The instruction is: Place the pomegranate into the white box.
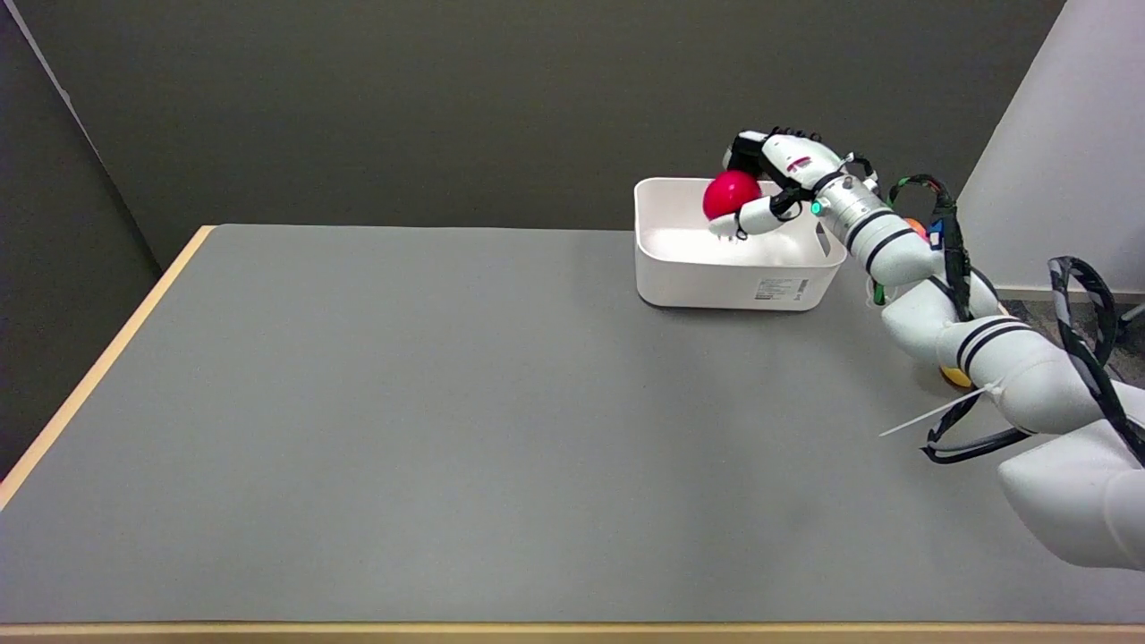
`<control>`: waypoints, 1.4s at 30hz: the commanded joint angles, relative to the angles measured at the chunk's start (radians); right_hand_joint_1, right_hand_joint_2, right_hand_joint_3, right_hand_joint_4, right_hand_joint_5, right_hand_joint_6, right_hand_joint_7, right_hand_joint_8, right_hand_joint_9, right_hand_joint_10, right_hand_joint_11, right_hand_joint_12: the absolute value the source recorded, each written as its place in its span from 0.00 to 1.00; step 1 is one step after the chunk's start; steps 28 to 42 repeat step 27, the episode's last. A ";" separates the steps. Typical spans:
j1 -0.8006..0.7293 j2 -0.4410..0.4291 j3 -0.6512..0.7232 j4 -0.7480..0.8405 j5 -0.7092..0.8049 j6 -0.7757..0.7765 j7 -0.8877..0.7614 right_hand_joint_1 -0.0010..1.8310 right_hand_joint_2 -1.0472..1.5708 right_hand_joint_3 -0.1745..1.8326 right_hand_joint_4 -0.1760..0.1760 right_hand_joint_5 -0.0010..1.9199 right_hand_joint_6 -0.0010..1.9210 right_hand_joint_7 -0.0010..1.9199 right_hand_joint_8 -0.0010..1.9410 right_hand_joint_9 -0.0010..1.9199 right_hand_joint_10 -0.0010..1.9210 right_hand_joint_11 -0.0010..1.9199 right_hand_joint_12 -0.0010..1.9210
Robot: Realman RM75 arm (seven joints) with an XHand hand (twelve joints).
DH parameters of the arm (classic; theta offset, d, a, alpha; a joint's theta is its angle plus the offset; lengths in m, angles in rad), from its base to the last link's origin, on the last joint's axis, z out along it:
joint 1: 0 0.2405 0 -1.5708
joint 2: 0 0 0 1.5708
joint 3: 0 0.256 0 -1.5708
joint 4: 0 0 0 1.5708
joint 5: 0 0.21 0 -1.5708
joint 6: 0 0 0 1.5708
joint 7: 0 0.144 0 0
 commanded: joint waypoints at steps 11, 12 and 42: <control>-0.126 0.015 0.012 0.121 0.211 0.066 0.035 0.28 0.63 0.57 0.76 0.03 0.22 0.00 0.03 0.00 0.09 0.00 0.46; -0.137 0.016 0.016 0.136 0.217 0.071 0.035 0.28 0.62 0.57 0.77 0.03 0.23 0.00 0.02 0.00 0.08 0.00 0.45; -0.530 0.051 0.143 0.866 0.351 0.260 0.027 0.22 0.64 0.50 0.75 0.06 0.17 0.01 0.10 0.00 0.16 0.00 0.43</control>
